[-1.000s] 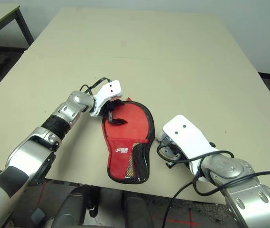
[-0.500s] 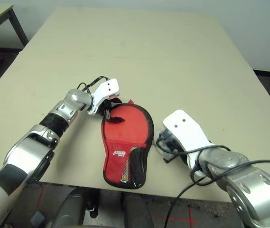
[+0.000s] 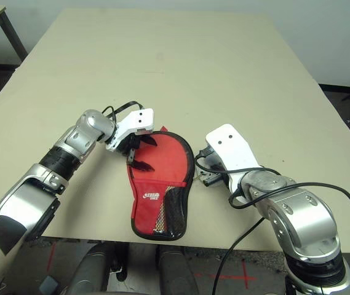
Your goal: Store the ping-pong paddle in its case and zip it.
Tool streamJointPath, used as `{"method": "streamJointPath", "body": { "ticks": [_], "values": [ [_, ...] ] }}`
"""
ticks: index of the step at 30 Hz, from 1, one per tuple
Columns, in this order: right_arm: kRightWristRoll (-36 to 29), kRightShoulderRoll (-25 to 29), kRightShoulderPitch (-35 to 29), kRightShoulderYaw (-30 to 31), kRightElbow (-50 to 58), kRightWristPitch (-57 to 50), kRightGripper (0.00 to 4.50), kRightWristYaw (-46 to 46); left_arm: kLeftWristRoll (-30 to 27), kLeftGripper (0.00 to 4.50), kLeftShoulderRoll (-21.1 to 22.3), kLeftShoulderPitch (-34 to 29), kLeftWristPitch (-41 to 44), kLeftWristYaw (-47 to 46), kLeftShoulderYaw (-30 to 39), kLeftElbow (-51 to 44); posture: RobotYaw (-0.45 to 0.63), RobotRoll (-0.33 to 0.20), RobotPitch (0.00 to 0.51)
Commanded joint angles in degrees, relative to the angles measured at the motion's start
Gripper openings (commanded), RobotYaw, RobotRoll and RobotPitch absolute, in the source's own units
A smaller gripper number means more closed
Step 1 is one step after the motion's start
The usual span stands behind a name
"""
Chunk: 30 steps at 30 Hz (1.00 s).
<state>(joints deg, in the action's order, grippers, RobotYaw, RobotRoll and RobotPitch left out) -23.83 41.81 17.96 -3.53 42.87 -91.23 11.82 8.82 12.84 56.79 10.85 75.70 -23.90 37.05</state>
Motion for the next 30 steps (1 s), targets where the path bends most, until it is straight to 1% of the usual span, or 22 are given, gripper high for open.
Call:
{"method": "streamJointPath", "body": {
  "ticks": [1, 4, 8, 10, 14, 18, 21, 22, 24, 30],
  "values": [
    [1.32, 0.37, 0.15, 0.05, -0.92, -1.27, 0.00, -0.79, 0.57, 4.50, -1.95, -1.19, -0.01, -2.02, -1.44, 2.15, -0.12, 0.000, 0.176],
    [0.70, 0.47, 0.15, -0.43, -0.96, -1.27, 0.00, -0.26, 0.84, 4.50, -4.04, -0.66, -1.48, -4.53, -1.19, 5.39, -0.12, 0.000, 0.176],
    [-1.59, 1.35, 0.10, -0.89, -0.97, -1.27, 0.00, 1.46, 0.76, 4.50, -8.11, 1.31, -4.23, -10.06, 0.65, 12.08, -0.12, 0.000, 0.176],
    [-2.71, 1.66, 0.17, -1.11, -0.95, -1.27, 0.00, 2.20, 1.37, 4.50, -9.56, 2.10, -4.92, -11.01, 0.53, 15.38, -0.12, 0.000, 0.176],
    [-4.24, 3.21, 0.03, -1.20, -1.21, -1.27, 0.00, 2.72, 4.07, 4.50, -10.06, 1.67, -5.97, -9.87, -2.09, 19.15, -0.12, 0.000, 0.175],
    [-6.03, 6.01, -0.54, -1.98, -0.95, -1.27, 0.00, 3.76, 5.51, 4.50, -9.93, 0.84, -6.62, -9.59, -3.67, 19.98, -0.12, 0.000, 0.173],
    [-9.46, 11.20, -3.29, -3.63, 1.29, -1.27, 0.00, 6.62, 6.61, 4.50, -9.70, 0.12, -8.15, -10.13, -5.10, 19.82, -0.13, 0.000, 0.174],
    [-10.80, 12.44, -5.22, -4.18, 3.04, -1.27, 0.00, 7.37, 7.51, 4.50, -9.70, -0.03, -8.94, -10.84, -5.90, 19.98, -0.14, 0.000, 0.174],
    [-12.95, 13.51, -8.34, -5.19, 5.72, -1.27, 0.00, 7.88, 8.47, 4.50, -10.08, -0.20, -9.62, -12.00, -6.51, 20.64, -0.14, 0.000, 0.177],
    [-18.27, 15.60, -16.59, -8.51, 13.42, -1.27, 0.00, 8.52, 9.02, 4.50, -10.89, -0.12, -10.05, -13.77, -6.56, 21.68, -0.15, 0.000, 0.182]
  ]
}}
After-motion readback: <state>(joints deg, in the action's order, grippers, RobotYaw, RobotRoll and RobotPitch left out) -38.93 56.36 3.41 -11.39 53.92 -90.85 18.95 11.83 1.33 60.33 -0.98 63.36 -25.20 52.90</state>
